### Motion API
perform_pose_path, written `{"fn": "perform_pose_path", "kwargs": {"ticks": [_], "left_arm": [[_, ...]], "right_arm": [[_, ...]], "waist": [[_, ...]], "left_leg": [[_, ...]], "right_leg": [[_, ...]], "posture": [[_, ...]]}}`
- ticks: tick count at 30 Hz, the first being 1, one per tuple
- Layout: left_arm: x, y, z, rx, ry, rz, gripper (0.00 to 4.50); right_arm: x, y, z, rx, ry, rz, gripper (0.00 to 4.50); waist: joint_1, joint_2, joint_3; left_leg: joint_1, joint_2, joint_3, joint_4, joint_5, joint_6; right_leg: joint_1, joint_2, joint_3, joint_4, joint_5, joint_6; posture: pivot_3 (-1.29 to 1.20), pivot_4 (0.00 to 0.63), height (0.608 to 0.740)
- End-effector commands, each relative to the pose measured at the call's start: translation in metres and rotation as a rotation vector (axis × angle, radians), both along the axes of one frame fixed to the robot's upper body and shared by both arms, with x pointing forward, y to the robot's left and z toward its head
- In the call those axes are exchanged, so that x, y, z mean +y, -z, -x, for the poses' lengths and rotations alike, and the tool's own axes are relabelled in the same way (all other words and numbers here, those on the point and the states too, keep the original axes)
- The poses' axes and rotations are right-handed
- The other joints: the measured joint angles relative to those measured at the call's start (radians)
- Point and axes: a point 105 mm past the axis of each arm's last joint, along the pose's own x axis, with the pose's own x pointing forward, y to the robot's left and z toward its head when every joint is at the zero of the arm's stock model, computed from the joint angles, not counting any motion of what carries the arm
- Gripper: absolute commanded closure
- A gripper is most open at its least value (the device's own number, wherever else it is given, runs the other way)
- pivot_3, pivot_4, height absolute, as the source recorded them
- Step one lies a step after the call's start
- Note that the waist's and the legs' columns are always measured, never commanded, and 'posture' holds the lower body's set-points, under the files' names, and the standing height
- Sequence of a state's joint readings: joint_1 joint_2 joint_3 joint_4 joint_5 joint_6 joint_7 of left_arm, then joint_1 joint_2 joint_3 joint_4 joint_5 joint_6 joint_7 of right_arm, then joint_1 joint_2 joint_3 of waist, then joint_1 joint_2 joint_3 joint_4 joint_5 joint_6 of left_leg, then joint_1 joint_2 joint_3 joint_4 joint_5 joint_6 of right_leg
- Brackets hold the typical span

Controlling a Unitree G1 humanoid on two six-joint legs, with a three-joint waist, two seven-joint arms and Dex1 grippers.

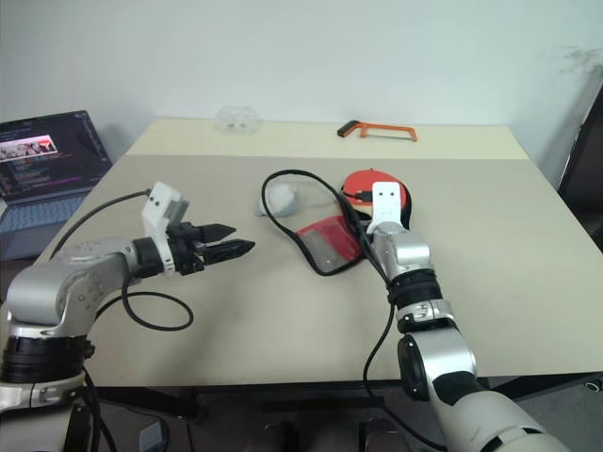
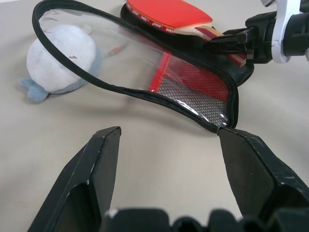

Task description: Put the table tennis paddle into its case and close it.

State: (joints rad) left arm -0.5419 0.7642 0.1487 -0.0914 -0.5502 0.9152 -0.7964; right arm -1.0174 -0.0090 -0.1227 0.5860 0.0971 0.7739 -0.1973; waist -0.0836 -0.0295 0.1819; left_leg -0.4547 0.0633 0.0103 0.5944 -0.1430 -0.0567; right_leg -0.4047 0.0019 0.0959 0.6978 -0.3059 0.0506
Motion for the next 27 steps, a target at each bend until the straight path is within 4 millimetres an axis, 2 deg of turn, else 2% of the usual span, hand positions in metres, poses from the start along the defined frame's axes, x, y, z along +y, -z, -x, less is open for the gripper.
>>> {"fn": "perform_pose_path", "kwargs": {"ticks": [1,9,20,22,24,27], "left_arm": [[0.002,-0.015,0.003,-0.052,0.002,-0.002,1.01],[0.001,-0.015,0.002,-0.05,0.005,-0.005,1.01],[0.0,-0.016,0.001,-0.057,0.005,-0.005,1.01],[0.001,-0.017,0.001,-0.059,0.004,-0.005,1.01],[0.001,-0.017,0.002,-0.06,0.003,-0.006,1.01],[0.001,-0.017,0.002,-0.059,0.002,-0.008,1.01]], "right_arm": [[0.0,-0.019,0.001,-0.072,-0.002,0.01,3.26],[-0.001,-0.013,0.007,-0.053,-0.01,0.014,3.26],[-0.009,0.0,-0.002,-0.031,-0.002,0.034,3.26],[-0.011,0.004,-0.002,-0.023,-0.005,0.041,2.56],[-0.012,0.006,-0.002,-0.021,-0.007,0.042,2.09],[-0.012,0.006,-0.003,-0.019,-0.011,0.041,1.03]], "waist": [[0.0,0.0,0.0],[0.0,0.0,0.0],[0.0,0.0,0.0],[0.0,0.0,0.0],[0.0,0.0,0.0],[0.0,0.0,0.0]], "left_leg": [[0.0,0.0,0.0,0.0,0.0,0.0],[0.0,0.0,0.0,0.0,0.0,0.0],[0.0,0.0,0.0,0.0,0.0,0.0],[0.0,0.0,0.0,0.0,0.0,0.0],[0.0,0.0,0.0,0.0,0.0,0.0],[0.0,0.0,0.0,0.0,0.0,0.0]], "right_leg": [[0.0,0.0,0.0,0.0,0.0,0.0],[0.0,0.0,0.0,0.0,0.0,0.0],[0.0,0.0,0.0,0.0,0.0,0.0],[0.0,0.0,0.0,0.0,0.0,0.0],[0.0,0.0,0.0,0.0,0.0,0.0],[0.0,0.0,0.0,0.0,0.0,0.0]], "posture": [[0.0,0.15,0.74],[0.0,0.15,0.74],[0.0,0.15,0.74],[0.0,0.15,0.74],[0.0,0.15,0.74],[0.0,0.15,0.74]]}}
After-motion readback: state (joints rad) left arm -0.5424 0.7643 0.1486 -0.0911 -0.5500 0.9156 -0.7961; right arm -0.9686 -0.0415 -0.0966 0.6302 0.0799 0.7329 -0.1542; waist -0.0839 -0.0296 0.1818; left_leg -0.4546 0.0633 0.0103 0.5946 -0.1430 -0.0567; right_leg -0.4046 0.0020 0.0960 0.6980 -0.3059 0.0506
